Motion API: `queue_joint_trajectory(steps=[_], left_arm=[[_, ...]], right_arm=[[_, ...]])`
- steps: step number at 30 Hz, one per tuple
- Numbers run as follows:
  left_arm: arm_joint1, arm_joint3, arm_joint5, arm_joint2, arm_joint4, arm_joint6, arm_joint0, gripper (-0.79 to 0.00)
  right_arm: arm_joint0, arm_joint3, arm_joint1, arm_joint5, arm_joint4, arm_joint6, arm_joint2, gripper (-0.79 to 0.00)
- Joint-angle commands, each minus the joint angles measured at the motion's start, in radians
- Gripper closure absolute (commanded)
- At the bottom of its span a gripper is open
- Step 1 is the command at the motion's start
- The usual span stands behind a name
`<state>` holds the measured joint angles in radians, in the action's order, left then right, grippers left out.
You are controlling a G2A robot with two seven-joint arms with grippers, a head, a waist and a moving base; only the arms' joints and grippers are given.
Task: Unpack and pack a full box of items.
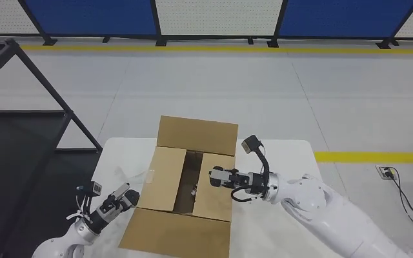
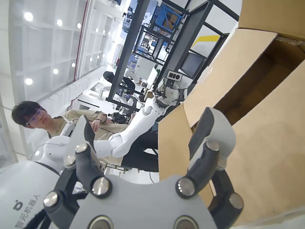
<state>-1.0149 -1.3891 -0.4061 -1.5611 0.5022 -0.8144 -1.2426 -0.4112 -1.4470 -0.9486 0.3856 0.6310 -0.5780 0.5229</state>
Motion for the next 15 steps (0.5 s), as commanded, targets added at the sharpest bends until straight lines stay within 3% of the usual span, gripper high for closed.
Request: queue_joint_trajectory(steps=[1,10,15], left_arm=[[-0.001,-0.004,-0.002,0.003,-0.003,0.002,-0.003,-0.785],[-0.002,-0.027,-0.018,-0.002,0.009,-0.002,-0.025,-0.785],[0.003,-0.029,-0.034,-0.065,0.072,-0.005,-0.054,-0.785]], right_arm=[[0.000,0.001,0.000,0.006,0.000,-0.002,0.000,-0.785],[-0.003,0.000,0.000,0.002,-0.002,0.000,0.000,-0.785],[0.011,-0.018,-0.042,-0.108,-0.009,0.026,-0.025,-0.785]])
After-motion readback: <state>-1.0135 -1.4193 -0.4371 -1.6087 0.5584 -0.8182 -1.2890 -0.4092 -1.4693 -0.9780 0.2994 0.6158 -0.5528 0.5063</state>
